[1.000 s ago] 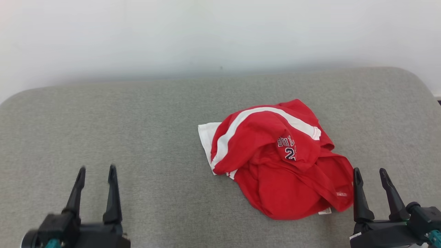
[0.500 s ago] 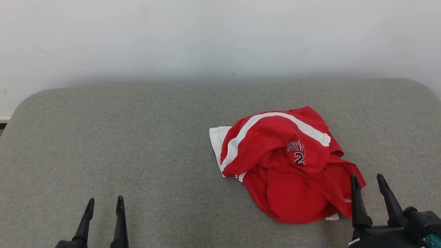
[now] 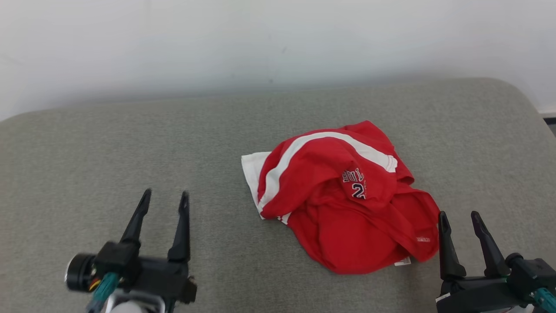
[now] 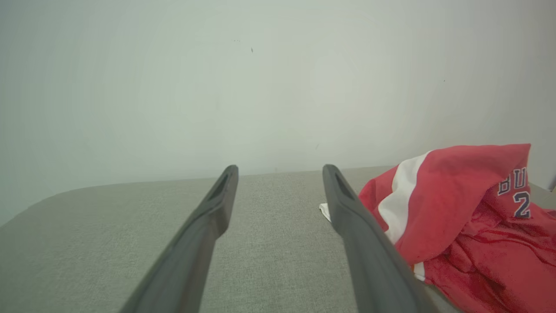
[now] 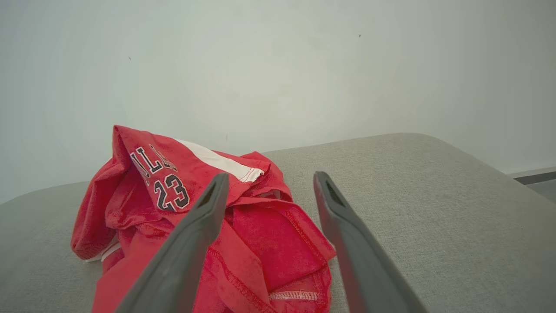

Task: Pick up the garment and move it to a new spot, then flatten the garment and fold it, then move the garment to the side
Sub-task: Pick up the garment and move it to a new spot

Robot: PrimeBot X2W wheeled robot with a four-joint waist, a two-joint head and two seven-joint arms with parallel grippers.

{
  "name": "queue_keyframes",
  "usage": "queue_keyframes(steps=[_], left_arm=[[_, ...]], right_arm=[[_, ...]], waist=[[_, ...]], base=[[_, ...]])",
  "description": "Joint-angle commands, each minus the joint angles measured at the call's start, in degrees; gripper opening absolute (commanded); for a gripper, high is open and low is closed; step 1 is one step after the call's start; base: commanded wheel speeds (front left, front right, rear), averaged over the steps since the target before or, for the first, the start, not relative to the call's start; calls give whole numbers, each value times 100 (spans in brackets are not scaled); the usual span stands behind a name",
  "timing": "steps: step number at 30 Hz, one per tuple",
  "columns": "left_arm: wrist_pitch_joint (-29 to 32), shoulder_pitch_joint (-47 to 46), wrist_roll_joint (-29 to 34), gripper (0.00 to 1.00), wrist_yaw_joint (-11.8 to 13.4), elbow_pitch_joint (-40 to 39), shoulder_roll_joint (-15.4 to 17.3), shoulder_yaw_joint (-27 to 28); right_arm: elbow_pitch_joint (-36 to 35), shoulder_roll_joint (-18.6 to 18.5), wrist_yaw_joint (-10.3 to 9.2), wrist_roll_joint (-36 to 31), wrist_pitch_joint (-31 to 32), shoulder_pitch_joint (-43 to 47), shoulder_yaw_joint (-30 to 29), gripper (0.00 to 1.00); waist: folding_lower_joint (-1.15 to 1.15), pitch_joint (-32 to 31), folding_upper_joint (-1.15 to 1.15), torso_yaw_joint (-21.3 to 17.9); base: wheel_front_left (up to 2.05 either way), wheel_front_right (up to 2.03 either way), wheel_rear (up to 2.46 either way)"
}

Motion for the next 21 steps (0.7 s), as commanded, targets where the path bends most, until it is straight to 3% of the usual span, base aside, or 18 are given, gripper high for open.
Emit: queue_keyframes(steps=[1, 12, 20, 21], left_arm=[[-19, -217, 42, 100, -25, 121, -15, -103], [4, -1471, -109, 100, -93, 1550, 151, -1333], [111, -2019, -492, 100, -89, 2678, 320, -1992], [136, -2076, -556, 83, -89, 2818, 322, -2020]], right_arm=[[15, 22, -12, 20, -5, -62, 2, 100], [36, 86, -12, 141, -5, -280, -24, 100], [25, 132, -12, 173, -5, -424, -47, 100], [28, 136, -12, 173, -5, -427, -59, 100]], waist=[[0, 184, 0, -240], [0, 645, 0, -884], [0, 834, 0, -1131], [0, 835, 0, -1141]], base=[[0, 0, 0], [0, 0, 0], [0, 0, 0], [0, 0, 0]])
